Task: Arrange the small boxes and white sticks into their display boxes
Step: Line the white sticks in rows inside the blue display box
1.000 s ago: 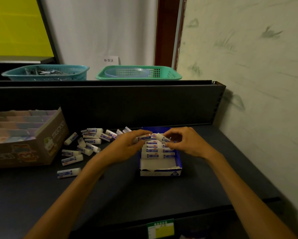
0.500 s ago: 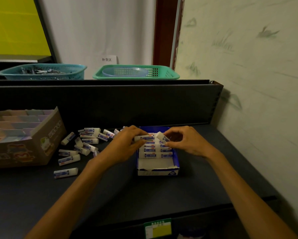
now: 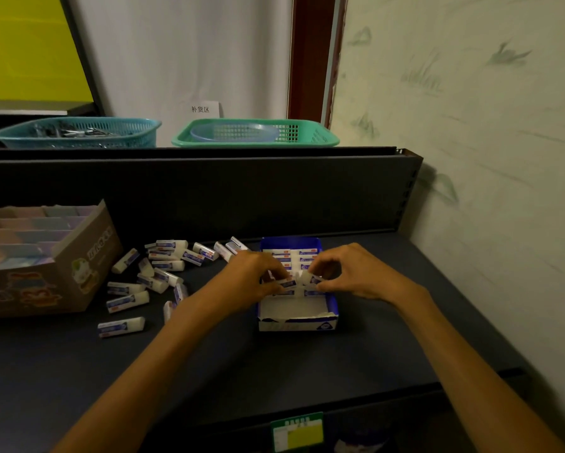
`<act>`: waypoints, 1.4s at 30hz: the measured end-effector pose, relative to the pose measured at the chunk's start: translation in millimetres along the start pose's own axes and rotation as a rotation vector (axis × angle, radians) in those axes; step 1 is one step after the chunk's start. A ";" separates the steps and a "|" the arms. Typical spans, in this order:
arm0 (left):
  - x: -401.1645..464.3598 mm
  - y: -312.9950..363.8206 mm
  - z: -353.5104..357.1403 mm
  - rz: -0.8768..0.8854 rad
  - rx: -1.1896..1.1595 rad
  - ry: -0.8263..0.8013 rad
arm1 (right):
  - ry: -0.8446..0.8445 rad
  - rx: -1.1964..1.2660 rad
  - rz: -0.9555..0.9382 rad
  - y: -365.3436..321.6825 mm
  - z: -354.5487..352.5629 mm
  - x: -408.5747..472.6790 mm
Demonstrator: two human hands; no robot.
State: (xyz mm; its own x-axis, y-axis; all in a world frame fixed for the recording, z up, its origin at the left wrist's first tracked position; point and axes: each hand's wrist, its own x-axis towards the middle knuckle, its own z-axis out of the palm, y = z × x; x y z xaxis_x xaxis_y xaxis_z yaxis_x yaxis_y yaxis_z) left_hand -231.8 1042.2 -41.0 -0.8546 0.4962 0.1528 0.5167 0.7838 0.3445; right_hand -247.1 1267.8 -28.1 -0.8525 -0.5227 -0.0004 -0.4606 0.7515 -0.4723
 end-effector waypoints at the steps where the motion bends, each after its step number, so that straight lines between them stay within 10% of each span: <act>1: 0.2 -0.1 0.1 0.000 0.012 -0.001 | -0.007 -0.030 -0.001 -0.8 -0.1 1.1; 42: 1.8 0.6 3.5 -0.029 0.097 -0.150 | -0.181 -0.157 0.021 -7.2 9.1 11.6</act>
State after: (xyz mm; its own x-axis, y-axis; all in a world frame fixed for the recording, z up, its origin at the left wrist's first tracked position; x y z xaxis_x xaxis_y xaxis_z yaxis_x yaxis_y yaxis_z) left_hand -232.8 1044.9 -43.8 -0.8559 0.5172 0.0013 0.5004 0.8274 0.2550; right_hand -251.4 1252.7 -32.7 -0.8106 -0.5595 -0.1729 -0.4883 0.8088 -0.3278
